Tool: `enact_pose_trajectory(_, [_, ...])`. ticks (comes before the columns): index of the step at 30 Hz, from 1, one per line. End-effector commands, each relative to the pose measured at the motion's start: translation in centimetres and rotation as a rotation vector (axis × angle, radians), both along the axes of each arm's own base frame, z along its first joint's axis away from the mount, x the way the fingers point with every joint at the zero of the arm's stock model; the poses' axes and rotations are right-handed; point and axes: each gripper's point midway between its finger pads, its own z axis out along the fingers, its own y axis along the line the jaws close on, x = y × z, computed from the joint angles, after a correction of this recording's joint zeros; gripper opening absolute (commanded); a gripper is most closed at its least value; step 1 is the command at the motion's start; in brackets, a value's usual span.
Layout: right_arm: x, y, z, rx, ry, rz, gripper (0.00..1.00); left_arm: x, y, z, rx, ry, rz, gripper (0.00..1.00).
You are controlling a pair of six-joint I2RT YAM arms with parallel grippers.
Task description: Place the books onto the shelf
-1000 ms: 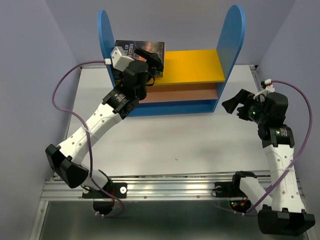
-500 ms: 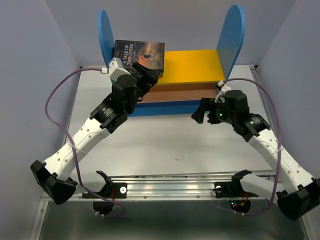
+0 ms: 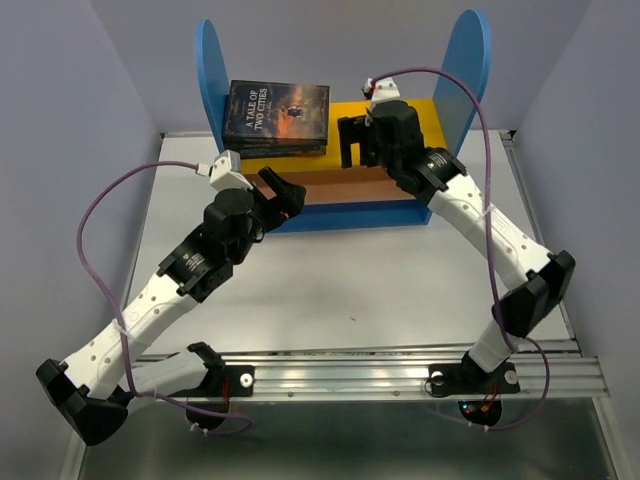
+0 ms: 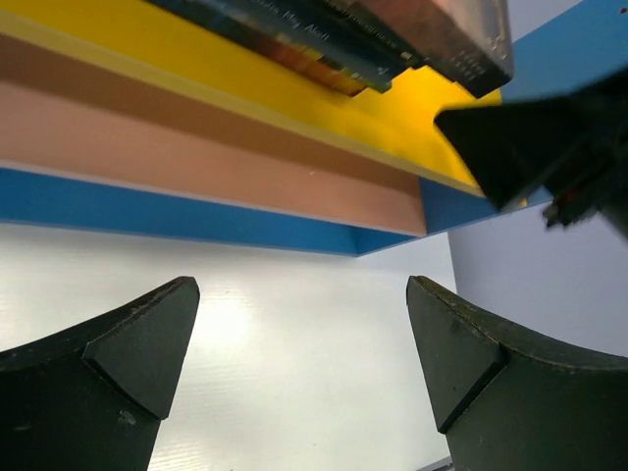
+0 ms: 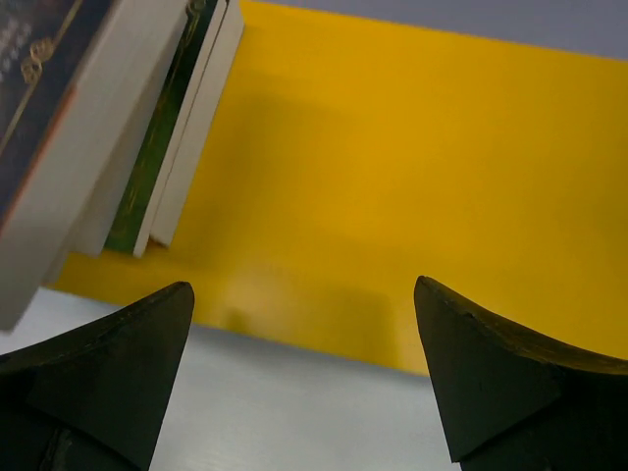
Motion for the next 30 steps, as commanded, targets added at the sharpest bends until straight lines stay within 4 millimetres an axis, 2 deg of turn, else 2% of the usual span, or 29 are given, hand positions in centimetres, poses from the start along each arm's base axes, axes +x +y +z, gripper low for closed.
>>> enact_pose_trajectory(1, [3.3, 0.0, 5.1, -0.067, -0.158, -0.046, 1.0, -1.1, 1.4, 0.4, -0.002, -0.041, 0.006, 0.99])
enact_pose_trajectory(2, [4.4, 0.8, 4.2, -0.109, -0.153, -0.029, 1.0, -1.1, 1.7, 0.3, -0.001, -0.039, 0.023, 0.99])
enact_pose_trajectory(3, [4.8, 1.4, 5.8, -0.089, -0.184, -0.011, 1.0, -1.4, 2.1, 0.2, -0.006, -0.037, 0.033, 0.99])
enact_pose_trajectory(5, [5.8, 1.6, 6.1, -0.093, -0.198, -0.01, 1.0, -1.5, 2.6, -0.1, -0.007, -0.029, 0.048, 0.99])
enact_pose_trajectory(6, [6.6, 2.3, 5.4, -0.106, -0.192, -0.001, 1.0, -1.6, 2.7, -0.3, -0.003, -0.026, 0.05, 0.99])
enact_pose_trajectory(7, [6.8, 2.5, 6.5, -0.094, -0.215, 0.001, 1.0, -1.8, 2.8, -0.3, -0.007, -0.025, 0.052, 0.99])
enact_pose_trajectory(9, [7.9, 2.9, 6.1, -0.111, -0.22, 0.016, 1.0, -1.9, 3.2, -0.6, -0.006, -0.019, 0.064, 0.99])
enact_pose_trajectory(11, [8.3, 3.3, 7.3, -0.102, -0.249, 0.023, 1.0, -2.0, 3.3, -0.9, -0.006, -0.011, 0.068, 0.99])
enact_pose_trajectory(12, [8.9, 3.6, 6.8, -0.117, -0.249, 0.049, 1.0, -2.1, 3.4, -1.1, -0.003, -0.007, 0.068, 0.99])
enact_pose_trajectory(22, [9.6, 7.1, 7.7, -0.123, -0.349, 0.247, 1.0, -2.5, 3.9, -1.4, -0.012, -0.004, 0.079, 0.99])
enact_pose_trajectory(24, [9.9, 7.5, 7.6, -0.136, -0.366, 0.266, 1.0, -2.5, 3.9, -1.4, -0.013, -0.003, 0.079, 0.99])
enact_pose_trajectory(26, [10.6, 7.1, 8.1, -0.13, -0.387, 0.247, 1.0, -2.6, 3.9, -1.5, -0.017, -0.003, 0.078, 0.99])
enact_pose_trajectory(30, [10.7, 8.2, 9.0, -0.098, -0.43, 0.285, 1.0, -2.7, 3.7, -1.7, -0.025, 0.002, 0.07, 0.99])
